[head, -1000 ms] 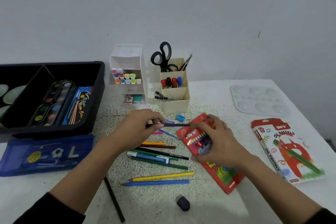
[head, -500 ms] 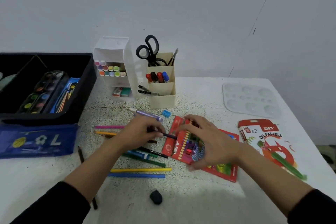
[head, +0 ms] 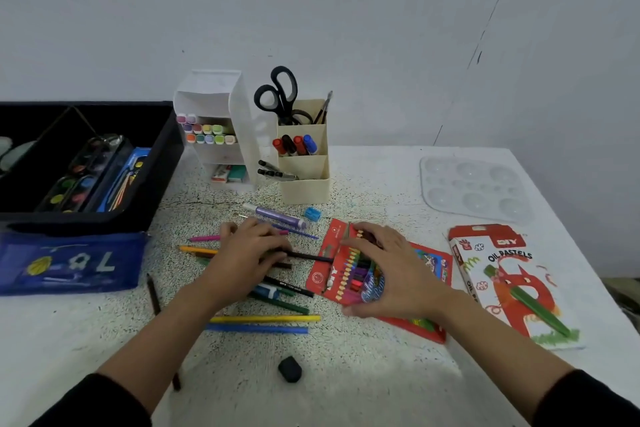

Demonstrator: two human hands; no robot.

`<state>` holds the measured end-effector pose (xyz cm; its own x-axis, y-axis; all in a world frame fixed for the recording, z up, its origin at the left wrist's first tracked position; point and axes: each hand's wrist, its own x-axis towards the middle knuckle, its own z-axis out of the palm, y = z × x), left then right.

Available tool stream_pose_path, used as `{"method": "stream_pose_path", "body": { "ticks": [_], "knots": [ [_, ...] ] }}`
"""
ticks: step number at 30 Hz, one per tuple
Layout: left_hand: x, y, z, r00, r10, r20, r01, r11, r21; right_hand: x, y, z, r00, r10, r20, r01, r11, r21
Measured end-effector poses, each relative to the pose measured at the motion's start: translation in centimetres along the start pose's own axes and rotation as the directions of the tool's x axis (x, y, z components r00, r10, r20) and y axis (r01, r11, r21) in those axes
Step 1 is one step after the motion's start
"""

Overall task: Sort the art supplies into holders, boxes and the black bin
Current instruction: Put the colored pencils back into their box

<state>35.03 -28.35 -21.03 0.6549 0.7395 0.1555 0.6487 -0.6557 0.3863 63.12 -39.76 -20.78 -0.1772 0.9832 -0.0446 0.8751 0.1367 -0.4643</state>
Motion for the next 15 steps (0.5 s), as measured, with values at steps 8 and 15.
{"method": "stream_pose_path", "body": {
  "ticks": [8, 15],
  "knots": [
    [1.7, 3.8, 1.5, 0.994, 0.102, 0.051, -0.096, 0.99, -0.108, 0.9, 0.1, -0.7, 0.994, -0.081, 0.068, 0.08, 0.997, 0.009],
    [0.2, 2.1, 1.4, 0.994, -0.02, -0.11, 0.003, 0.988, -0.154, 1.7, -0.4, -0.8, 0.999, -0.009, 0.049, 0.006, 0.998, 0.066]
  ]
}}
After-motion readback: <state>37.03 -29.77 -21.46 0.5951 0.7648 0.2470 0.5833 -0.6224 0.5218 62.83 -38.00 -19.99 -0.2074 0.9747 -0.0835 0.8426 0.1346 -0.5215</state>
